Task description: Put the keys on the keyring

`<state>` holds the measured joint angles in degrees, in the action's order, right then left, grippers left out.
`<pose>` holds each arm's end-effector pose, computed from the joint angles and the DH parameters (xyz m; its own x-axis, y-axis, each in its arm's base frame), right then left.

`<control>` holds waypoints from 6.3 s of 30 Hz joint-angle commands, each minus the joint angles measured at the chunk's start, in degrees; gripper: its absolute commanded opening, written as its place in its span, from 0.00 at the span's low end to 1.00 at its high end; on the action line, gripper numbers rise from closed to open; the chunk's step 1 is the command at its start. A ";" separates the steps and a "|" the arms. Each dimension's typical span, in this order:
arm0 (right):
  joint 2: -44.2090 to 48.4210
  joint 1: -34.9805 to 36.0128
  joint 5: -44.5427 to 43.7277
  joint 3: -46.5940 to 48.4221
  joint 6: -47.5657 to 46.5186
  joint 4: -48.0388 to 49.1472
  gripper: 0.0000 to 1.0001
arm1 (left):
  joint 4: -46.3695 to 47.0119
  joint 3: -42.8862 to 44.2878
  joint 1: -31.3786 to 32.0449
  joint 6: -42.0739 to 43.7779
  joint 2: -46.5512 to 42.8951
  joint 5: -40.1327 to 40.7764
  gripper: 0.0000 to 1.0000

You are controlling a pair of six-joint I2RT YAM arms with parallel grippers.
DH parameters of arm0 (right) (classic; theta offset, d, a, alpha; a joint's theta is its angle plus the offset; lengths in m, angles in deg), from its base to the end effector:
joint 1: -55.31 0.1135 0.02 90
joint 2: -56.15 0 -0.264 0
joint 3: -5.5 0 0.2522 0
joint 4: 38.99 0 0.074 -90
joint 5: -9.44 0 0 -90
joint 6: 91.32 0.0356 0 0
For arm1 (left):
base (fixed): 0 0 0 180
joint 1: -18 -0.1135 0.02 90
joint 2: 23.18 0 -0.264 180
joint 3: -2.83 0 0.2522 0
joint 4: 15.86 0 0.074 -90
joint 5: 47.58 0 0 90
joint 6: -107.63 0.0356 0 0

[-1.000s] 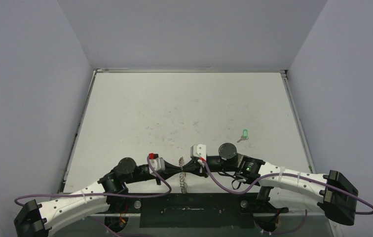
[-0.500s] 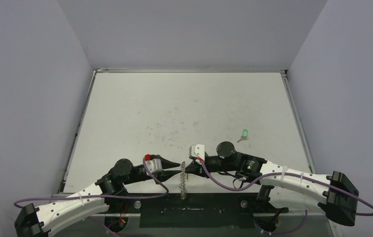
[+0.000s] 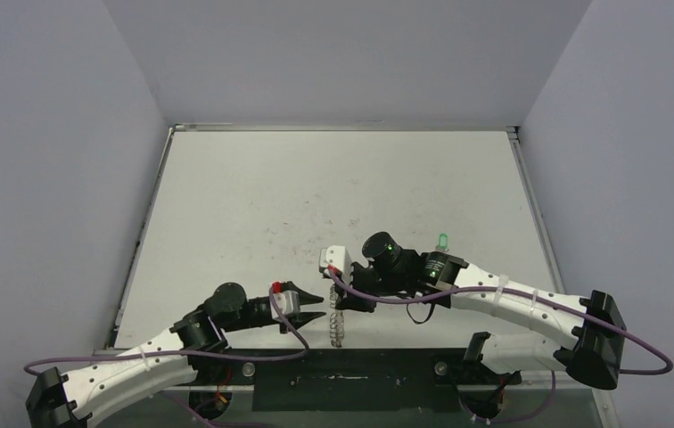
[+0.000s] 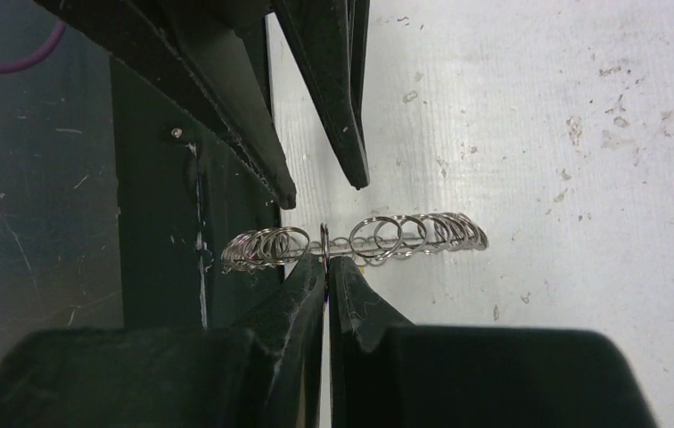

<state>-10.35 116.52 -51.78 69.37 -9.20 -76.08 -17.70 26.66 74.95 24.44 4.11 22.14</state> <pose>0.1042 0.2252 0.2768 -0.1751 -0.5681 -0.8041 -0.9797 0.0199 0.1993 0.0682 -0.1275 0.2094 0.0655 0.1032 -0.9925 0.9736 0.2115 0.0863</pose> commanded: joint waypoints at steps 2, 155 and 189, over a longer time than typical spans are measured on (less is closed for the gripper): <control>-2.24 0.22 0.85 5.87 -0.21 -5.16 0.00 | 1.89 3.29 0.27 1.09 3.73 -4.04 0.30; 10.93 -1.31 6.21 -23.74 4.04 41.80 0.31 | 27.39 -4.82 0.36 -8.09 5.95 -4.42 0.00; 8.19 -0.33 1.45 -12.96 1.11 18.50 0.00 | 19.15 -4.79 0.36 -7.12 1.16 -1.47 0.27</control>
<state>-0.49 115.80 -47.76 49.33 -6.16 -48.02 5.01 19.12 75.03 16.57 8.37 18.78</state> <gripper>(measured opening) 0.034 0.252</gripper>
